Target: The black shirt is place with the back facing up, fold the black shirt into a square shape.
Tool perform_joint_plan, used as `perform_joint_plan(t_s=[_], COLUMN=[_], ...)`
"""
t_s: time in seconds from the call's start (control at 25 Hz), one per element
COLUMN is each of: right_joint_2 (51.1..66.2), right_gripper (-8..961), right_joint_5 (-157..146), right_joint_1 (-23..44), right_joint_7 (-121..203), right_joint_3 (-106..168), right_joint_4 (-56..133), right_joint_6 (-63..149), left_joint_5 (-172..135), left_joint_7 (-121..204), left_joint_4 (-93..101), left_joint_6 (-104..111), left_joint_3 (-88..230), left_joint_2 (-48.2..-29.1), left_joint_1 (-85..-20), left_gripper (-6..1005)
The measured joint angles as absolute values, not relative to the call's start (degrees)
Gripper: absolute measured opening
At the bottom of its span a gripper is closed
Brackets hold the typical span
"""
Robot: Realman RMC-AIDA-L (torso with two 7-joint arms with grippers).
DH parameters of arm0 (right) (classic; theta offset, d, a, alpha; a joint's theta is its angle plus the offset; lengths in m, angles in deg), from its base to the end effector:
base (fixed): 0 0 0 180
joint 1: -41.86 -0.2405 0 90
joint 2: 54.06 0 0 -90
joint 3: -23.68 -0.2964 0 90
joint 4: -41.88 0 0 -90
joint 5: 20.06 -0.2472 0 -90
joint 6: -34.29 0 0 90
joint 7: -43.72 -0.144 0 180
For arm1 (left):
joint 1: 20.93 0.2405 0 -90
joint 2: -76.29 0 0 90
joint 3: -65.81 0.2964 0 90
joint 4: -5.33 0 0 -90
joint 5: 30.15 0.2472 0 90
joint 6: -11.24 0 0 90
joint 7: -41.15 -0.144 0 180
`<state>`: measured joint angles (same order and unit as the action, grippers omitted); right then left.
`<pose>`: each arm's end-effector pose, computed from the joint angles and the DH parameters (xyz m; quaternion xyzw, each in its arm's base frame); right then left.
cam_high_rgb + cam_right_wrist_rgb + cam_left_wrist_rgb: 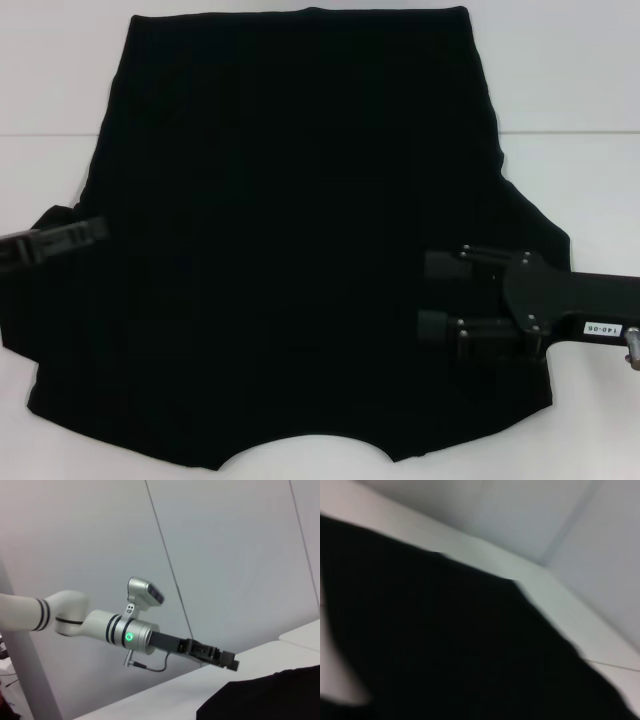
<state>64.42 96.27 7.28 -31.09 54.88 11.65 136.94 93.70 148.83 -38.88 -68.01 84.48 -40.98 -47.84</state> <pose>0.2876 0.3635 -0.0208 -0.9257 0.1760 0.3325 0.0388 -0.4010 0.3767 0.0694 -0.7713 -0.4996 -0.2628 0.2940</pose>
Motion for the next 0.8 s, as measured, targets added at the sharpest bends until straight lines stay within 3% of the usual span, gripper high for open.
perform_joint_plan(t_s=[0.8], right_joint_2=[64.69], right_gripper=[884], right_joint_5=[95.4], right_joint_1=[5.6], right_joint_7=[-31.9], right_joint_3=[54.9], right_joint_4=[12.2], right_joint_6=[136.1], left_joint_5=[105.6], left_joint_7=[158.0], left_joint_4=[-37.7], left_joint_6=[-45.1], left_joint_3=[84.1], left_joint_2=[-41.60], left_joint_1=[-50.2], left_gripper=[907])
